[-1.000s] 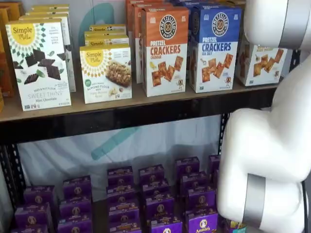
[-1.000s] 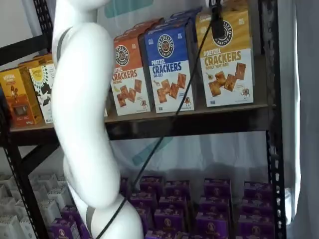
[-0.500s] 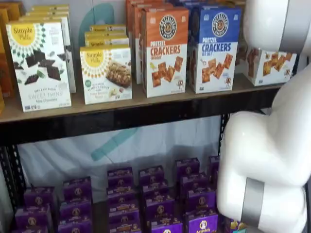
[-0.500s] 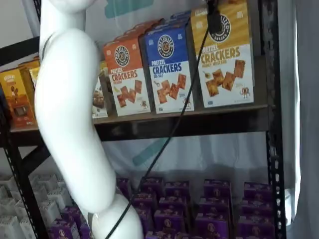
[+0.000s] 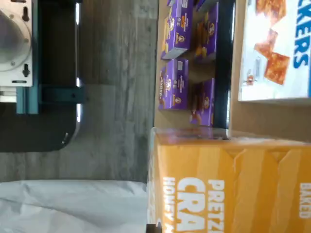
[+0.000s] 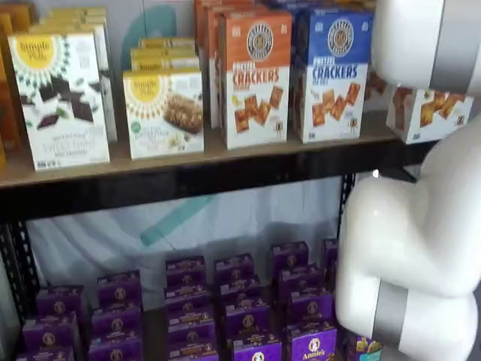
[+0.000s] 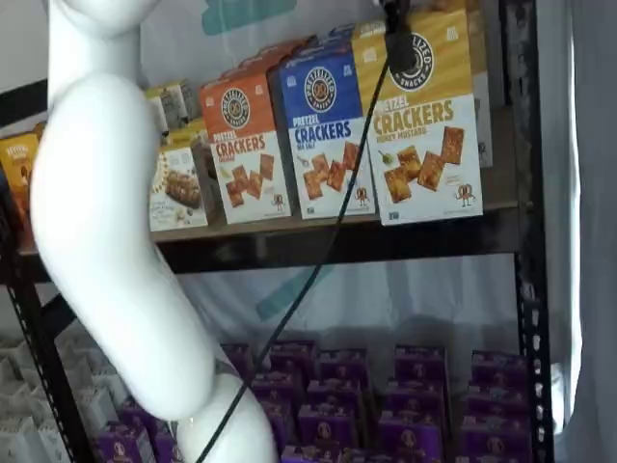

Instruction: Retrieve the yellow and white box located on the top shelf, the sixth one from the left

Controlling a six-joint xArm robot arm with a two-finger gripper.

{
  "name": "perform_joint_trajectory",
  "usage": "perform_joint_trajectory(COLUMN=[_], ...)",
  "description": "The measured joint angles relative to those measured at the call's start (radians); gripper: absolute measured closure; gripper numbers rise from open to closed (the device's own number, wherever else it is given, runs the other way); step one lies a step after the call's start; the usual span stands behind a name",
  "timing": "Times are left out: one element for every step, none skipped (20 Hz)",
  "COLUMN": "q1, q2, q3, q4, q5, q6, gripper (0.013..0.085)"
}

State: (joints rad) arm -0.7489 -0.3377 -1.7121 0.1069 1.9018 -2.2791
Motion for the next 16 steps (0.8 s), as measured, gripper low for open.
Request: perform_joint_trajectory(q1=[-0.001,-0.001,0.001,0.004,0.007,0.01,0.014,0.017,0.021,0.026,0.028,0.032,0.036,0.039,0.041,0.044], q2=[-0.012,-0.025,-0.039,-0.052,-0.066,-0.079,-0.094,-0.106,-0.116,-0.128,-0.135,-0.147,-0.159,-0.169,-0.174,-0.181], q3=[0.01,0.022,0.034,0.047,0.061,0.074,0.09,0.103,0.113,0.125,0.133,0.147,0.16,0.171,0.177,0.185], q4=[-0.002,-0.005,-0.009,-0.013,-0.017,-0.021,-0.024,-0.027,-0.03,-0.034,-0.036,-0.039,-0.041,-0.043,-0.043,-0.043], q5=[0.009,0.014,0.018,0.022,0.026,0.028,0.03,0.031,0.033,0.036,0.037,0.037,0.037,0.038,0.04,0.042], q6=[-0.001,-0.001,-0.001,0.0,0.002,0.004,0.006,0.009,0.011,0.014,0.016,0.019,0.022,0.025,0.027,0.03], gripper=[0.037,0.037,0.037,0.037,0.037,0.037,0.037,0.037,0.037,0.037,0.037,0.037,0.037,0.037,0.037,0.037])
